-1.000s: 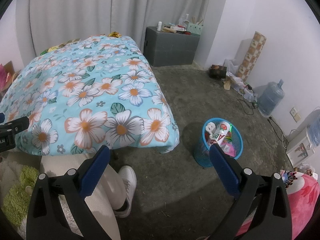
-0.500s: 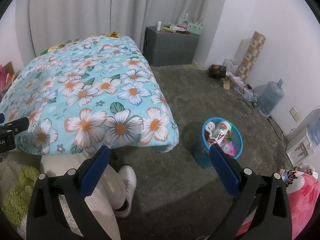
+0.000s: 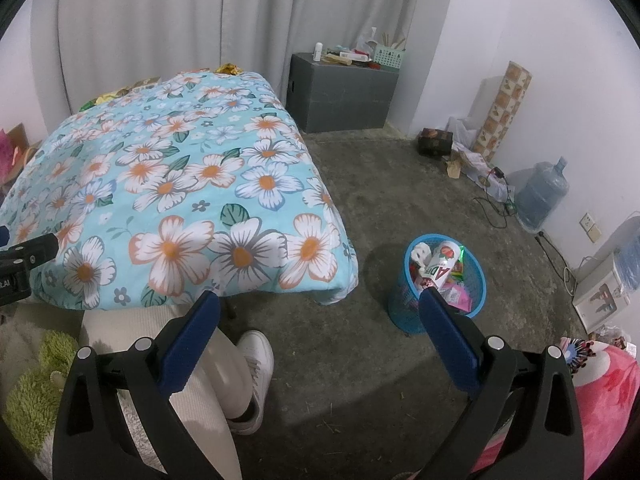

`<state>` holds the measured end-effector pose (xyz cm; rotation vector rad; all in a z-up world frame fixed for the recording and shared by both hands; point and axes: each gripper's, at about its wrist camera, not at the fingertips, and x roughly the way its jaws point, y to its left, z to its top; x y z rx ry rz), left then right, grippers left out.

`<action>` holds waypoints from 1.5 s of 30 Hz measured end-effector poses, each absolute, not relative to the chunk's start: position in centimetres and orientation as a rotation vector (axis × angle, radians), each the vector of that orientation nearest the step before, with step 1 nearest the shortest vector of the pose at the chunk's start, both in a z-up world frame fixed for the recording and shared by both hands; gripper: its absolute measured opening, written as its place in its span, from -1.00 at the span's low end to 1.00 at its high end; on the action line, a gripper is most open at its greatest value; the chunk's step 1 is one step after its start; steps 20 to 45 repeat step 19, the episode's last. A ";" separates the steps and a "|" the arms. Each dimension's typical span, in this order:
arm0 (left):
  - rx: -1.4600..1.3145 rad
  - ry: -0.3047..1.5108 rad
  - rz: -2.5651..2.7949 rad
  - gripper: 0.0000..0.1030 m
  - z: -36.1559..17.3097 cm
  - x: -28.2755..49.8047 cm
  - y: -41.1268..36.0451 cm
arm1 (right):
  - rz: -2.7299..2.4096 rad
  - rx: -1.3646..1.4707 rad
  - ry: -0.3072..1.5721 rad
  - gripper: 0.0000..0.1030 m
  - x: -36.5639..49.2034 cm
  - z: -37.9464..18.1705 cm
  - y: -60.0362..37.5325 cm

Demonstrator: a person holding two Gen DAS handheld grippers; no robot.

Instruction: Collect trash

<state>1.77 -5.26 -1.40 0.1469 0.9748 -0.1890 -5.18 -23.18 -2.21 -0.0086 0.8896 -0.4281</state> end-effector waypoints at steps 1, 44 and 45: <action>0.147 0.975 -0.189 0.83 -1.4 1.8 -5.3 | -0.427 -0.007 0.889 0.88 -5.2 -2.2 -23.2; 0.147 0.976 -0.188 0.83 -1.3 1.7 -5.3 | -0.429 -0.007 0.889 0.88 -5.2 -2.2 -23.1; 0.147 0.976 -0.188 0.83 -1.3 1.7 -5.3 | -0.429 -0.007 0.889 0.88 -5.2 -2.2 -23.1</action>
